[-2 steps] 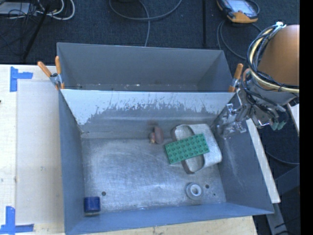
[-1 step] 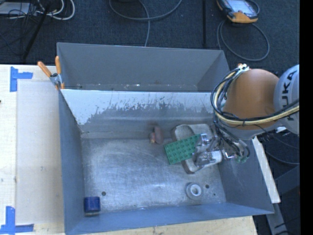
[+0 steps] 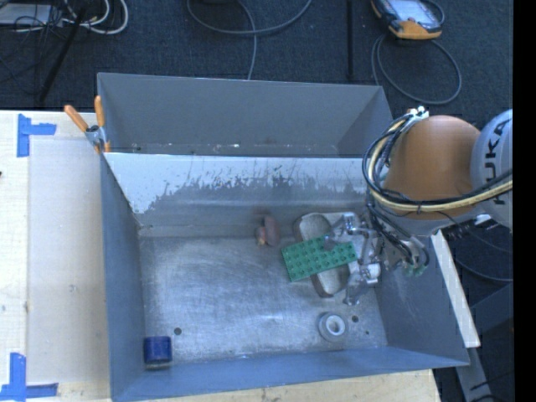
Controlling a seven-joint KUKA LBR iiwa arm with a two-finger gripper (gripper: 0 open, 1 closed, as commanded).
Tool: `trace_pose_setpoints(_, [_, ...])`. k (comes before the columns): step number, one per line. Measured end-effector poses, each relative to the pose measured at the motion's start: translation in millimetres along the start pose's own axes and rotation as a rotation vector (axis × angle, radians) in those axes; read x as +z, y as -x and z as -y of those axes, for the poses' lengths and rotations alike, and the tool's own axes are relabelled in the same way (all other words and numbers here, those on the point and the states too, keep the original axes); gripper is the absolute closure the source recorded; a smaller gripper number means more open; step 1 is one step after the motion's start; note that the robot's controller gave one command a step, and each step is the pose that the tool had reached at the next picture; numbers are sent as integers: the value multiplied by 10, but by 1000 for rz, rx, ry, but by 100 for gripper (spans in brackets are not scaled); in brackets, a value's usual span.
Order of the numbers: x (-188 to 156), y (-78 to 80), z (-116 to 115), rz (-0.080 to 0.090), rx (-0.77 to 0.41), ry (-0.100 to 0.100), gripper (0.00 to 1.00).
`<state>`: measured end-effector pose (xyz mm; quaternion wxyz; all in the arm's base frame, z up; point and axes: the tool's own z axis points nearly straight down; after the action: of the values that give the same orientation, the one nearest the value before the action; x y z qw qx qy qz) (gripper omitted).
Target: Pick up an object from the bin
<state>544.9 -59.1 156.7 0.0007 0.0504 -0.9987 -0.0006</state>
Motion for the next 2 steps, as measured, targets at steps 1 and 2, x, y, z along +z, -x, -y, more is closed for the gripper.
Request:
trace_pose_setpoints(1, [488,332,157,19,123,6,0])
trace_pose_setpoints(2, [541,386,124,24,187,10,0])
